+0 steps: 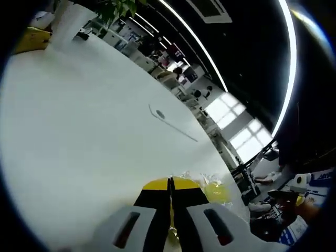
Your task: Compare the silicone blocks by pressing each to a similar depth, holding the contact briefly, and releasing to observe deformation and rebound differences across the visible hardness samples.
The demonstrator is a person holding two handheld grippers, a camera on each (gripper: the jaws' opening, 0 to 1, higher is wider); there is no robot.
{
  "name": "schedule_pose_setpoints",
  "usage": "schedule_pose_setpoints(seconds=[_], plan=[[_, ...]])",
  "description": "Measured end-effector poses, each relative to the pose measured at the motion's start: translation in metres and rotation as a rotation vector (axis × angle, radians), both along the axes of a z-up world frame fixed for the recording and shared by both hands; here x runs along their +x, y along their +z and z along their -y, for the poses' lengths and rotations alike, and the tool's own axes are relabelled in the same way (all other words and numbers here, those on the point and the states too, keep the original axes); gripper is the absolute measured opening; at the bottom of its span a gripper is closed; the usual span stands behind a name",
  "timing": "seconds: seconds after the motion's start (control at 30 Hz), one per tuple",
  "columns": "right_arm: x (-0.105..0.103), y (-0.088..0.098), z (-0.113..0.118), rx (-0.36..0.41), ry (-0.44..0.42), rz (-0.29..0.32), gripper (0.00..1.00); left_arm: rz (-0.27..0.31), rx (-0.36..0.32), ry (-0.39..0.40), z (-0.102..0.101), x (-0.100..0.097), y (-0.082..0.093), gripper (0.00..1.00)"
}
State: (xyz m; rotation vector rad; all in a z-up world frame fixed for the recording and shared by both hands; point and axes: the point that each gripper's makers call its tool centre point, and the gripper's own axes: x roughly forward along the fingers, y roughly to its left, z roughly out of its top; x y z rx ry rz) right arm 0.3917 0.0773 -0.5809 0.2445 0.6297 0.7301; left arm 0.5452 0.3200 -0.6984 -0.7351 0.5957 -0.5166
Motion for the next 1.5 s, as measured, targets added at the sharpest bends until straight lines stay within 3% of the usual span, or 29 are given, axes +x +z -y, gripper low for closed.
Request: schedule_pose_setpoints(seconds=[0.1,0.6,1.23,1.5], plan=[[-0.001,0.003,0.0,0.004,0.003,0.008,0.71,0.023,0.045,-0.011,0.002,-0.002,0.005,0.0],[-0.006,0.017,-0.002,0.018,0.021,0.048,0.7,0.107,0.132,-0.052,0.012,-0.008,0.033,0.0],[-0.016,0.036,0.004,0.041,0.024,0.111,0.7,0.187,0.151,-0.092,0.035,-0.029,0.072,0.0],[-0.024,0.043,0.004,0.053,0.026,0.136,0.7,0.221,0.189,-0.133,0.044,-0.042,0.087,0.0]])
